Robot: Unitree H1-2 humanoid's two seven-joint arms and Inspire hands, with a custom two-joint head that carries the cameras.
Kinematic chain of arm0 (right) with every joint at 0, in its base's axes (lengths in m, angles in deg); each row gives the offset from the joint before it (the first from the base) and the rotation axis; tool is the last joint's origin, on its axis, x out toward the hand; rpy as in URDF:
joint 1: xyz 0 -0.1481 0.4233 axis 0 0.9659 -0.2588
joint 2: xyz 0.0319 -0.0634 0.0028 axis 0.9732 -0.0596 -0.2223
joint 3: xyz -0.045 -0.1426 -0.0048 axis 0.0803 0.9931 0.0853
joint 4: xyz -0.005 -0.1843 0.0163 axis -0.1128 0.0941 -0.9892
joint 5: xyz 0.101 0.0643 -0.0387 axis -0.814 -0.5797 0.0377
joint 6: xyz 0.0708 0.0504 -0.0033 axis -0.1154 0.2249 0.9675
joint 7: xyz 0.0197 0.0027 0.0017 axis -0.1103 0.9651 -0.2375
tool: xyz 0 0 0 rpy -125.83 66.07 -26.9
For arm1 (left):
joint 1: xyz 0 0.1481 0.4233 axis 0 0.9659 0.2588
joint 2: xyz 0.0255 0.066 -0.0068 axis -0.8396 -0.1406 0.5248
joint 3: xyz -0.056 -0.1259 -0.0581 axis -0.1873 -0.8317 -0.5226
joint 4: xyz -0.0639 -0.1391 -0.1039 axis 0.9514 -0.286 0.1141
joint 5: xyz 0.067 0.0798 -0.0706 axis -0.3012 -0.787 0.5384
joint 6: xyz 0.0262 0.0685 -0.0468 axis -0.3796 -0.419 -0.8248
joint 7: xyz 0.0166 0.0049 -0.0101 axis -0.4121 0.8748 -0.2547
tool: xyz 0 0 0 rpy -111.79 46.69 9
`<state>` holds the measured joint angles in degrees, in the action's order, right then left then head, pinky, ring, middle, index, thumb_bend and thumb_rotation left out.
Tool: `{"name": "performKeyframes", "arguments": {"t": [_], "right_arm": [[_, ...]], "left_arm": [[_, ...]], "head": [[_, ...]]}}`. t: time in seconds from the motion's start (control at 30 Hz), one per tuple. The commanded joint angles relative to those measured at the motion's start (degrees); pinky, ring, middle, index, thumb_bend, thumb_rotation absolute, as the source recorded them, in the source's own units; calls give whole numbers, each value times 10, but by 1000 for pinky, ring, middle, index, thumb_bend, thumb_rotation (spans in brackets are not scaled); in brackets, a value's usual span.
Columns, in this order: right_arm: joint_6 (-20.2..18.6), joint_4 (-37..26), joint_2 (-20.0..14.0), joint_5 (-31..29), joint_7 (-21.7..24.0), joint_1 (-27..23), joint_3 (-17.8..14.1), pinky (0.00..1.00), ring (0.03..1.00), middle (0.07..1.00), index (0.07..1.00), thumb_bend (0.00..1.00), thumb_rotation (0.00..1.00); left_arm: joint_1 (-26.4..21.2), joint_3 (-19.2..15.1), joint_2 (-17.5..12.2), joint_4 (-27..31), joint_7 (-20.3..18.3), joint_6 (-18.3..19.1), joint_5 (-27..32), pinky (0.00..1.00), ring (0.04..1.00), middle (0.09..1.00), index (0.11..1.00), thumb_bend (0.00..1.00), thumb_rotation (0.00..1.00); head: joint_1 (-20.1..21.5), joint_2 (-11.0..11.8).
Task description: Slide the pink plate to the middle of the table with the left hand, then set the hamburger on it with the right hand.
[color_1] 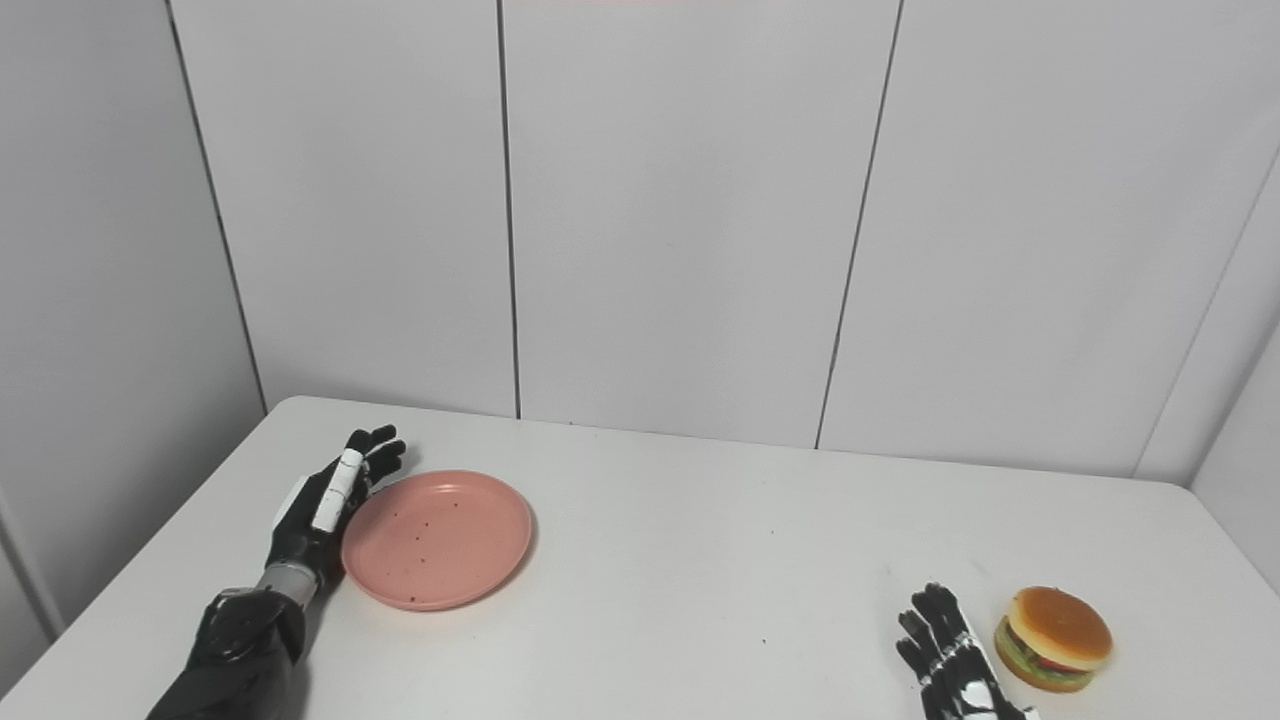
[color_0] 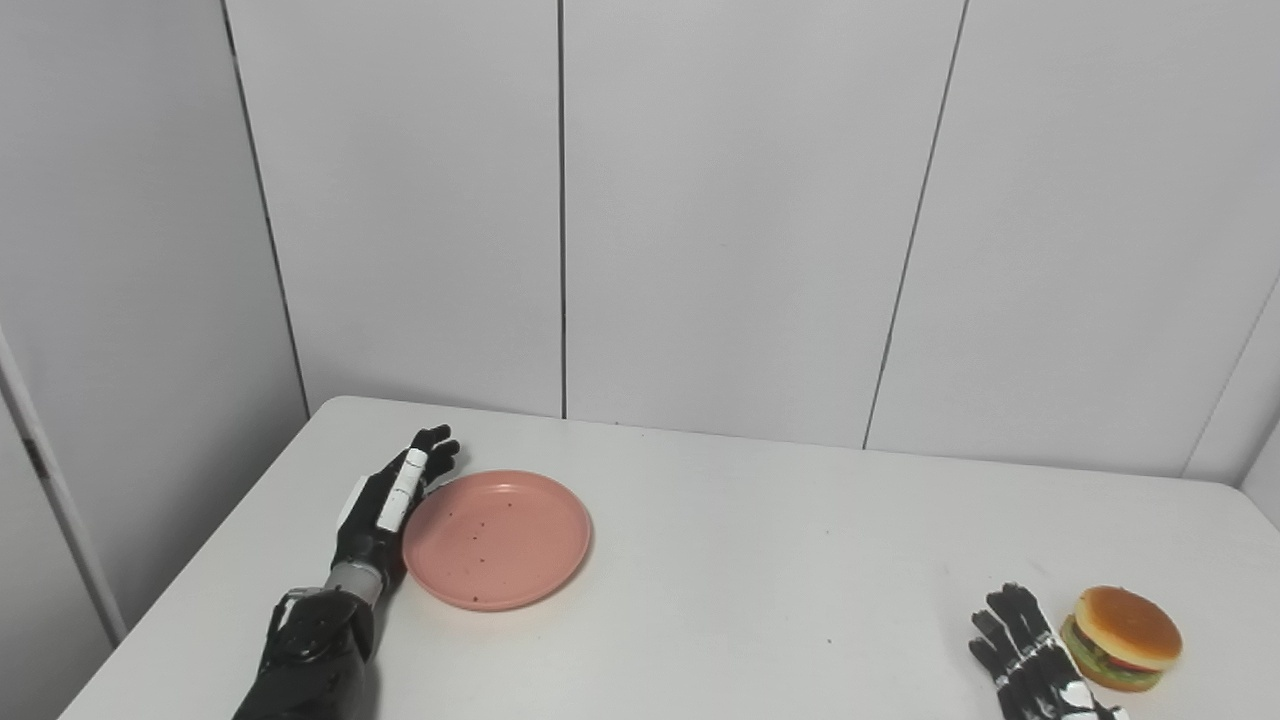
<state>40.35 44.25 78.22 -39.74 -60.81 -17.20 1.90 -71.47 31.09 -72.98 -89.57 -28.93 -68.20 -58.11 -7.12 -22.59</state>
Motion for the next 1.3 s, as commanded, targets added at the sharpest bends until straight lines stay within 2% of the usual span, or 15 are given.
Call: {"name": "performKeyframes", "arguments": {"t": [0.0, 0.2, 0.37, 0.57, 0.73, 1.07, 1.27], "right_arm": [[-6, 77, -15, 7, -1, 2, -7, 954, 937, 945, 938, 847, 912], [-6, 76, -14, 8, -1, 3, -7, 951, 936, 946, 938, 859, 906], [-8, 77, -13, 7, -3, 2, -6, 949, 935, 945, 937, 860, 904], [-7, 78, -11, 8, -4, 0, -5, 952, 940, 950, 940, 862, 902], [-7, 75, -8, 12, -6, 1, -4, 949, 941, 949, 943, 866, 905], [-10, 68, -3, 14, -8, 3, -1, 944, 942, 945, 942, 870, 900], [-13, 63, -1, 16, -9, 4, 0, 952, 947, 949, 942, 884, 896]], "left_arm": [[-42, 9, 1, 26, 4, -2, -6, 803, 905, 862, 811, 923, 833], [-31, 33, 15, 68, 22, 30, -24, 839, 923, 880, 836, 863, 872], [-18, 47, 28, 111, 43, 61, -43, 810, 916, 887, 839, 850, 878], [-10, 56, 43, 144, 41, 87, -42, 812, 920, 887, 825, 820, 863], [-6, 63, 57, 160, 46, 103, -48, 777, 900, 871, 808, 827, 864], [0, 74, 86, 189, 51, 143, -55, 829, 911, 873, 822, 864, 871], [5, 86, 97, 193, 51, 149, -60, 831, 914, 870, 828, 850, 892]], "head": [[1, -1], [2, -2], [3, -1], [6, 0], [11, -1], [20, -5], [23, -6]]}}
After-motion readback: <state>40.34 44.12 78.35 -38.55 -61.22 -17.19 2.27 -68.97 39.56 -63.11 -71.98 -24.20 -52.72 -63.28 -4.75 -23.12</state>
